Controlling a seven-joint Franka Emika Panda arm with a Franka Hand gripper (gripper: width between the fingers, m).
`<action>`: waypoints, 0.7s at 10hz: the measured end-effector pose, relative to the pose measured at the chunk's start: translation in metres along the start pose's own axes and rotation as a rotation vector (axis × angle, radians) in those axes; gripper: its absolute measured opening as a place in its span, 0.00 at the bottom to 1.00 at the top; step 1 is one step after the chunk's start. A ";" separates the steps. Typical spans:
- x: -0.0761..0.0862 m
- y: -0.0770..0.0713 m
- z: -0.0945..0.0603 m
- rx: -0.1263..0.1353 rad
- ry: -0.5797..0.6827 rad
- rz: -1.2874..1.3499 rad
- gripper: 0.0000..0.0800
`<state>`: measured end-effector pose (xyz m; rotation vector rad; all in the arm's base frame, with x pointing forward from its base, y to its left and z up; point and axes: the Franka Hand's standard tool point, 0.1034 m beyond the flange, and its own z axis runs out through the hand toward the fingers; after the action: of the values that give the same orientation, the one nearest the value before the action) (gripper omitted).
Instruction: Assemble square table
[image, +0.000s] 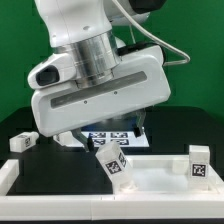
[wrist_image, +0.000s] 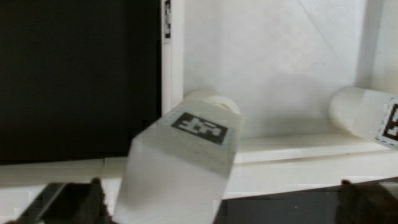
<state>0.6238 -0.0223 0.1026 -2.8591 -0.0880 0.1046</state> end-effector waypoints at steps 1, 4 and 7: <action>0.000 0.000 0.000 0.000 0.000 0.000 0.66; 0.000 0.000 0.001 0.000 -0.001 0.000 0.24; 0.002 0.000 -0.002 -0.002 0.006 -0.001 0.00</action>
Offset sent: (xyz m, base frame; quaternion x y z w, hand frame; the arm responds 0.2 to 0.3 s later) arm 0.0000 0.0000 0.0000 0.0000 0.0000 0.0000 1.0000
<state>0.6257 -0.0227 0.1040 -2.8607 -0.0880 0.0964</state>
